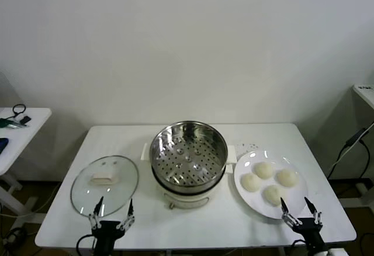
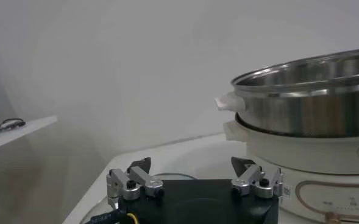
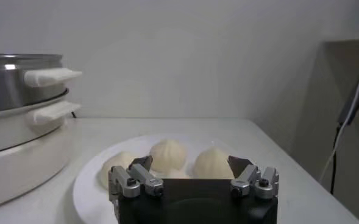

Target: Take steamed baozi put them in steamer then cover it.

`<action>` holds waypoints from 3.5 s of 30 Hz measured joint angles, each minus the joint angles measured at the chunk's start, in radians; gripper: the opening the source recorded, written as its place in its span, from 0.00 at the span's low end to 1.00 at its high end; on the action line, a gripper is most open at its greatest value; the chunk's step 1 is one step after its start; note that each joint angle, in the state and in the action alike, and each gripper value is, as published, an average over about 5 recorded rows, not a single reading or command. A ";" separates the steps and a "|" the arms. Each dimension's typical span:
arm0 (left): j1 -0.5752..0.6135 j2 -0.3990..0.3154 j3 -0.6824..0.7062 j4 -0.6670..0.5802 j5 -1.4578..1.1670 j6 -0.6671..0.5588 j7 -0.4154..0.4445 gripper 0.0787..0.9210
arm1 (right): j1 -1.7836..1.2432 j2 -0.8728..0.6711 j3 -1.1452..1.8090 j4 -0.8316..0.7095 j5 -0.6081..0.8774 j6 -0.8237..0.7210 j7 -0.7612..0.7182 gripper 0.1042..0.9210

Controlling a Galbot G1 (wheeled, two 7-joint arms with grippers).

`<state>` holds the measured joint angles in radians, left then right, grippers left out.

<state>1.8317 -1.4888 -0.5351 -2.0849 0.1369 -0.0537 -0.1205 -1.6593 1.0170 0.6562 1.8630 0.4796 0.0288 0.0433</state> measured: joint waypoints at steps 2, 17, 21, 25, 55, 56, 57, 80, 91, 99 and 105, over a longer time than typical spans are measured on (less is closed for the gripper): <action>0.000 0.001 0.001 -0.001 0.000 0.000 0.000 0.88 | 0.029 -0.020 -0.004 -0.001 0.007 -0.026 0.000 0.88; 0.012 0.008 0.001 -0.015 0.003 -0.003 0.000 0.88 | 0.653 -0.495 -0.378 -0.138 -0.107 -0.345 -0.395 0.88; 0.013 0.009 0.005 -0.012 0.010 -0.005 0.000 0.88 | 0.873 -0.599 -0.578 -0.200 -0.209 -0.294 -0.619 0.88; 0.013 0.006 0.012 -0.009 0.018 -0.005 0.000 0.88 | 1.137 -0.642 -0.839 -0.272 -0.276 -0.228 -0.810 0.88; 0.047 -0.031 0.010 -0.020 0.048 -0.021 -0.008 0.88 | 1.950 -0.346 -1.856 -0.682 -0.338 -0.249 -1.117 0.88; 0.047 -0.032 0.010 -0.019 0.048 -0.021 -0.008 0.88 | 1.940 -0.338 -1.851 -0.692 -0.341 -0.251 -1.114 0.88; 0.047 -0.033 0.010 -0.018 0.048 -0.021 -0.008 0.88 | 1.931 -0.330 -1.845 -0.703 -0.343 -0.252 -1.111 0.88; 0.049 -0.033 0.016 -0.013 0.056 -0.018 -0.009 0.88 | 1.762 -0.220 -1.702 -0.846 -0.374 -0.267 -1.059 0.77; 0.055 -0.037 0.016 -0.020 0.062 -0.019 -0.017 0.88 | 1.790 -0.224 -1.707 -0.836 -0.362 -0.252 -1.078 0.61; 0.066 -0.022 0.010 -0.030 0.060 -0.025 -0.031 0.88 | 2.065 -0.210 -1.906 -0.752 -0.259 -0.181 -1.103 0.61; 0.064 -0.016 0.012 -0.037 0.057 -0.022 -0.032 0.88 | 2.358 -0.151 -2.061 -0.642 -0.169 -0.057 -1.117 0.61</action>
<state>1.8957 -1.5046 -0.5228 -2.1220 0.1935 -0.0757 -0.1520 0.6988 0.8663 -1.4045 1.2212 0.3103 -0.0283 -1.0733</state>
